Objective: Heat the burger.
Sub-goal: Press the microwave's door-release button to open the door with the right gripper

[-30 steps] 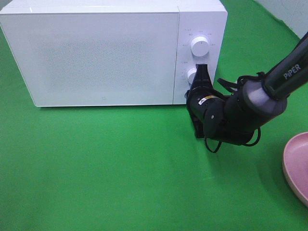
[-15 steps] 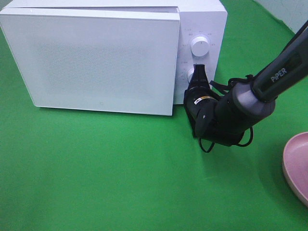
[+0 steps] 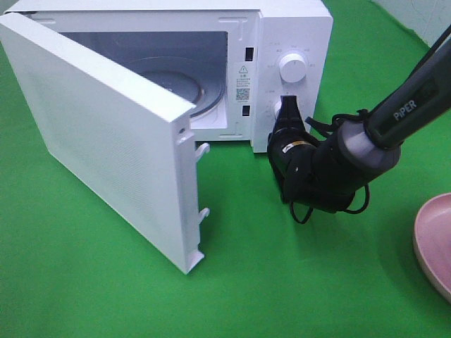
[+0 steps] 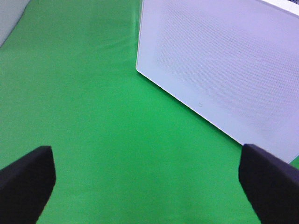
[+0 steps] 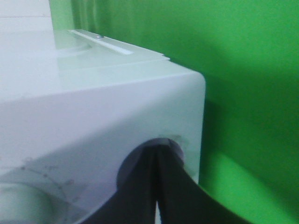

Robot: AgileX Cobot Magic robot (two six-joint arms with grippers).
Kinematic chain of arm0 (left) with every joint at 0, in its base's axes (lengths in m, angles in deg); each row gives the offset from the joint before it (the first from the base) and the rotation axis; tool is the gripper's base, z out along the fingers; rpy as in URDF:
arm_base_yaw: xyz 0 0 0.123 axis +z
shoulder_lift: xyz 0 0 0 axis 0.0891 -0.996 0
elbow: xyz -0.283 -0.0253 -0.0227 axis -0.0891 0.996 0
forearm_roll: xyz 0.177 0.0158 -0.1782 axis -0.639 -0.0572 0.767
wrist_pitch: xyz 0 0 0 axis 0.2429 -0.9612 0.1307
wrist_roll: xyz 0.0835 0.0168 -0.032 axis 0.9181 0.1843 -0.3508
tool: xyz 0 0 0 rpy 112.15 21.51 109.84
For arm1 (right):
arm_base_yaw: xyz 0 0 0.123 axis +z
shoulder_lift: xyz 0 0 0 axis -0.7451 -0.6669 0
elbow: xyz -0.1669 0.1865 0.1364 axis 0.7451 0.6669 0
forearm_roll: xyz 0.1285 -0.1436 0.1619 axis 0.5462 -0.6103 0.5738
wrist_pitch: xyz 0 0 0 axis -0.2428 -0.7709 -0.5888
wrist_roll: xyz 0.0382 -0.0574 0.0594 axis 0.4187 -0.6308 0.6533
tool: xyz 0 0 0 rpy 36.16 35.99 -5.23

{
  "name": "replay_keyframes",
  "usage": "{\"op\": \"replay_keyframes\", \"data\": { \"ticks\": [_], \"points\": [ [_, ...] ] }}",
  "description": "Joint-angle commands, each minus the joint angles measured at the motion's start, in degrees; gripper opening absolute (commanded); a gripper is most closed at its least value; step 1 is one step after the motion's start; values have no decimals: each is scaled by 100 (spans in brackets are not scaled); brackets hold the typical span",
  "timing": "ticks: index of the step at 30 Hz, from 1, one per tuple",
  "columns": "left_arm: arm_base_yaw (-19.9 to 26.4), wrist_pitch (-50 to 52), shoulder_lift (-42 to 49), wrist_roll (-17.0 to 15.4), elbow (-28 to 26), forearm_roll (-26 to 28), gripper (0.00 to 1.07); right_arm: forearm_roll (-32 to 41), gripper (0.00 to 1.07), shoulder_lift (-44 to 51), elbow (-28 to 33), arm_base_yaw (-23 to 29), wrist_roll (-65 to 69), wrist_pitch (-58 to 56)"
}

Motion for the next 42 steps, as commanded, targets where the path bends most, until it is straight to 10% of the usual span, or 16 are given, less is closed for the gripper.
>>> {"op": "replay_keyframes", "data": {
  "ticks": [1, 42],
  "points": [
    [-17, 46, 92, 6, 23, 0, 100, -372, 0, 143, -453, -241, -92, 963],
    [-17, 46, 92, 6, 23, 0, 100, -1879, 0, 1581, 1100, -241, -264, -1988]
  ]
}}
